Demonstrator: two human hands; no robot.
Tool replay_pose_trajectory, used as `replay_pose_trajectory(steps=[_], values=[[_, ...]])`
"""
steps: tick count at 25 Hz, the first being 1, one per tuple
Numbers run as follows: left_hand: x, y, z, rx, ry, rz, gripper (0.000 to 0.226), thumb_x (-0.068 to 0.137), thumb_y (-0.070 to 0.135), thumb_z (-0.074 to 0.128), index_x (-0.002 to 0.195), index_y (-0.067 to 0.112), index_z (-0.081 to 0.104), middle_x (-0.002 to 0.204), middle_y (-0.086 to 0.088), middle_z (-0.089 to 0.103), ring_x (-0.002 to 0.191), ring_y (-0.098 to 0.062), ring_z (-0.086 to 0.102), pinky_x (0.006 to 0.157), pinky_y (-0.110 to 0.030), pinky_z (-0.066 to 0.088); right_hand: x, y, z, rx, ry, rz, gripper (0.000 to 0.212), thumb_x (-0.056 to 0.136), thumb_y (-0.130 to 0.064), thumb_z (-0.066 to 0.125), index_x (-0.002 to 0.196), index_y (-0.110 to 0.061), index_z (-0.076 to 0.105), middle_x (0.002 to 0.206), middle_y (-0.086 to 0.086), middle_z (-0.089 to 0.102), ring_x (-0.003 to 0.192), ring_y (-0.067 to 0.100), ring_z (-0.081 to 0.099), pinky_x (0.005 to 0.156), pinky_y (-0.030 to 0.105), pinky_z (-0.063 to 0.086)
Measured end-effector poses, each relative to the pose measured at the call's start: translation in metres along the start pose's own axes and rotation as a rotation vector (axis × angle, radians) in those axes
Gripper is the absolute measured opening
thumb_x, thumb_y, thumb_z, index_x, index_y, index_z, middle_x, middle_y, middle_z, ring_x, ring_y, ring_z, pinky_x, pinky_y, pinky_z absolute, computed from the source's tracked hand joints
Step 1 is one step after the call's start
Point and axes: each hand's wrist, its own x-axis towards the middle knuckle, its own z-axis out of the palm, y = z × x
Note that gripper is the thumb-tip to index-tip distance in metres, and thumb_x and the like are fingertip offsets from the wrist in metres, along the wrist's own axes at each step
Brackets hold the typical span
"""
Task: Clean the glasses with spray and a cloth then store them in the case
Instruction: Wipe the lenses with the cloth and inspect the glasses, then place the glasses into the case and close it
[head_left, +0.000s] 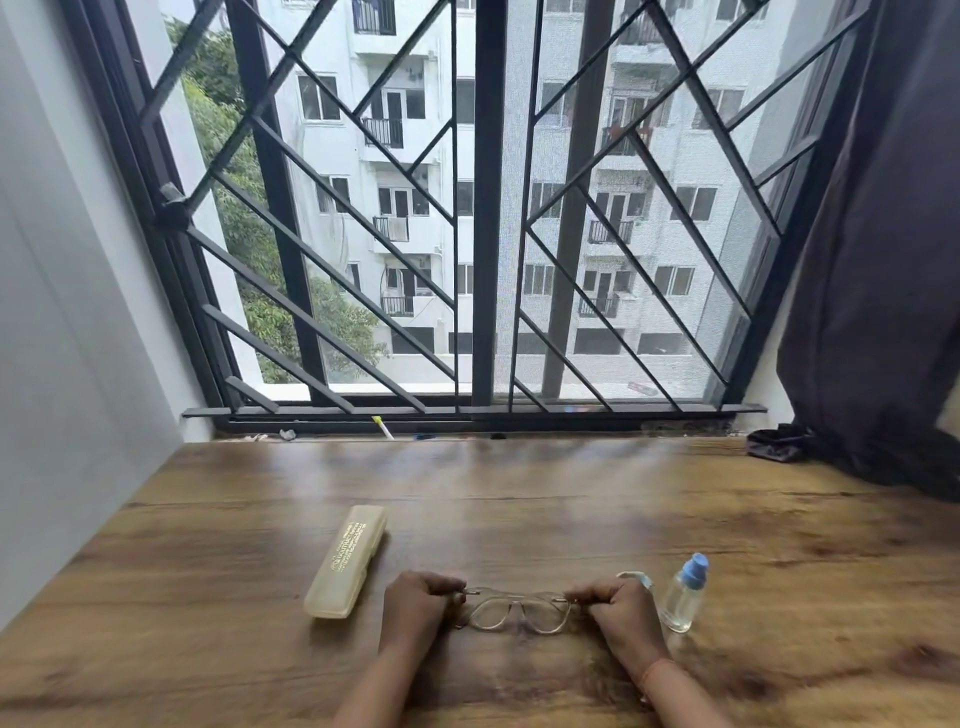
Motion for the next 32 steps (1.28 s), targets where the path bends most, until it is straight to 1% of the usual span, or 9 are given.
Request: replay_pose_trajectory(steps=[5,8,9,18,24,27,29,31,32], values=[[-0.005,0.007,-0.002,-0.013,-0.007,-0.021,0.043,0.066,-0.006,0.070,0.052,0.034,0.070,0.066,-0.004,0.073,0.055,-0.005,0.064,0.065,-0.017,0.052,0.003,0.002,0.000,-0.022,-0.001,0.001,0.052,0.063,0.022,0.056,0.056,-0.028,0.071,0.044,-0.020,0.061,0.053,-0.011,0.059,0.055,0.005,0.045],[-0.011,0.015,-0.003,-0.001,-0.010,-0.039,0.024,0.069,-0.010,0.066,0.071,0.012,0.076,0.046,0.010,0.063,0.042,0.006,0.057,0.048,-0.006,0.043,0.007,0.014,0.002,-0.049,0.010,-0.004,0.059,0.061,0.018,0.058,0.046,-0.038,0.067,0.052,-0.015,0.066,0.060,-0.003,0.064,0.068,0.020,0.053],[-0.012,0.017,-0.003,0.006,-0.015,-0.040,0.021,0.069,-0.010,0.065,0.074,0.008,0.075,0.041,0.014,0.060,0.040,0.008,0.055,0.045,-0.005,0.041,0.009,0.017,0.003,-0.054,0.013,-0.007,0.060,0.061,0.018,0.058,0.043,-0.039,0.066,0.053,-0.015,0.067,0.062,-0.001,0.065,0.069,0.022,0.054],[-0.019,0.026,-0.006,0.038,-0.015,-0.023,0.020,0.070,-0.013,0.063,0.081,0.000,0.074,0.039,0.015,0.057,0.039,0.008,0.055,0.043,-0.004,0.038,0.008,0.015,0.003,-0.059,0.010,-0.024,0.058,0.062,0.019,0.059,0.045,-0.037,0.065,0.049,-0.020,0.064,0.059,-0.007,0.063,0.062,0.008,0.049],[-0.017,0.024,-0.006,0.067,-0.003,-0.022,0.020,0.070,-0.008,0.066,0.082,0.004,0.075,0.044,0.017,0.059,0.043,0.011,0.055,0.047,-0.002,0.039,0.006,0.011,0.001,-0.069,-0.034,-0.049,0.060,0.066,0.021,0.056,0.056,-0.038,0.066,0.049,-0.026,0.062,0.063,-0.014,0.061,0.062,0.001,0.043],[-0.016,0.022,-0.005,0.068,0.002,-0.029,0.020,0.070,-0.004,0.068,0.082,0.009,0.076,0.065,0.000,0.072,0.049,0.011,0.058,0.056,-0.004,0.044,0.006,0.011,-0.002,-0.092,-0.073,-0.049,0.053,0.068,0.021,0.055,0.066,-0.030,0.070,0.049,-0.030,0.060,0.065,-0.017,0.059,0.063,-0.001,0.041],[-0.014,0.018,-0.004,0.072,-0.002,-0.034,0.020,0.070,-0.002,0.069,0.083,0.010,0.076,0.076,-0.007,0.074,0.061,0.000,0.065,0.070,-0.016,0.053,0.005,0.009,-0.003,-0.089,-0.077,-0.027,0.041,0.069,0.020,0.056,0.074,-0.016,0.075,0.051,-0.026,0.061,0.064,-0.017,0.059,0.063,-0.001,0.041],[-0.014,0.017,-0.005,0.041,-0.008,-0.043,0.020,0.070,-0.002,0.069,0.084,0.009,0.076,0.078,-0.008,0.074,0.071,-0.014,0.069,0.079,-0.028,0.055,0.008,0.005,-0.002,-0.030,-0.075,0.015,0.036,0.072,0.019,0.055,0.076,-0.010,0.075,0.059,-0.019,0.066,0.062,-0.015,0.061,0.060,0.000,0.042],[-0.016,0.019,-0.006,0.037,0.000,-0.037,0.019,0.070,-0.001,0.069,0.086,0.009,0.076,0.081,-0.008,0.074,0.075,-0.015,0.069,0.081,-0.025,0.053,0.011,0.001,0.000,0.013,-0.078,0.032,0.038,0.074,0.019,0.053,0.075,-0.012,0.075,0.061,-0.016,0.067,0.062,-0.012,0.062,0.060,0.002,0.044]])
